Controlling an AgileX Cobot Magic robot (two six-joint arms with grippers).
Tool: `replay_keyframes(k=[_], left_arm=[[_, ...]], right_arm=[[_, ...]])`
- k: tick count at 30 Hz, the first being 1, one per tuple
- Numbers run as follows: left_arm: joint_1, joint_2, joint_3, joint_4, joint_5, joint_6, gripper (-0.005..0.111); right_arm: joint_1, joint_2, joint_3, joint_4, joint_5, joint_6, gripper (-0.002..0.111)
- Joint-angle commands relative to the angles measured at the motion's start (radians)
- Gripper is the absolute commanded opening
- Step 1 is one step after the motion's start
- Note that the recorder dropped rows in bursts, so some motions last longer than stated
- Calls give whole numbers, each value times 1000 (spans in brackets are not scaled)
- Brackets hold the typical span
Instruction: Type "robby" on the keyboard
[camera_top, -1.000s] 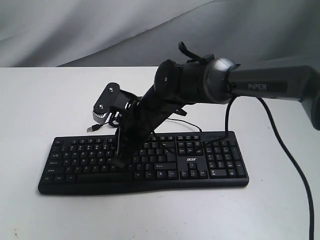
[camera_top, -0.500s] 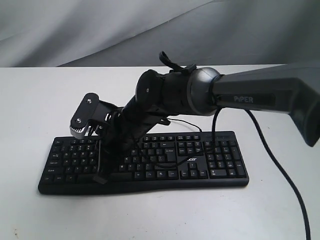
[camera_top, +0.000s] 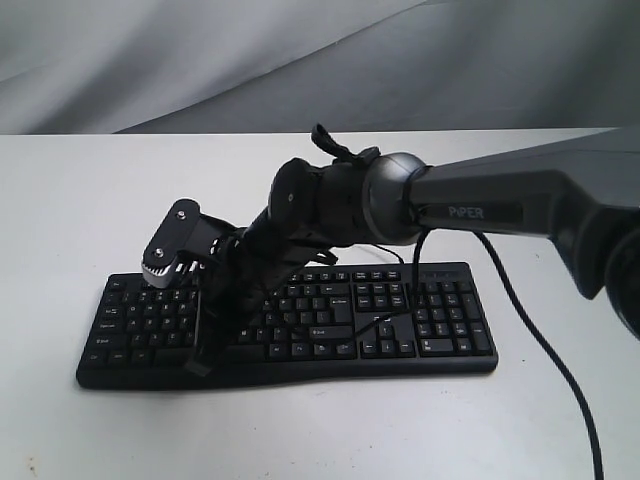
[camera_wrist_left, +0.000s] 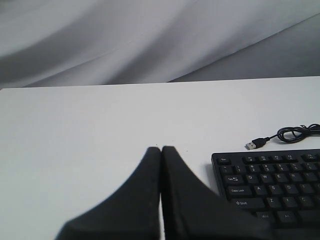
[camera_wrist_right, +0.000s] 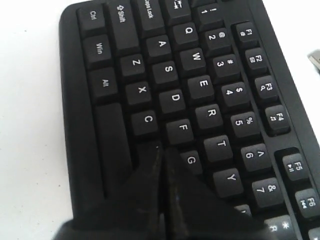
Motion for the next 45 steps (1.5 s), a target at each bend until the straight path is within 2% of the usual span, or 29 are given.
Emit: replay_keyframes(k=[1, 45], left_arm=[[2, -3, 4, -8, -5, -4, 1], [2, -3, 4, -8, -5, -4, 1]], right_arm=[[5, 3, -5, 7, -15, -9, 0], [5, 32, -5, -48, -12, 25, 0]])
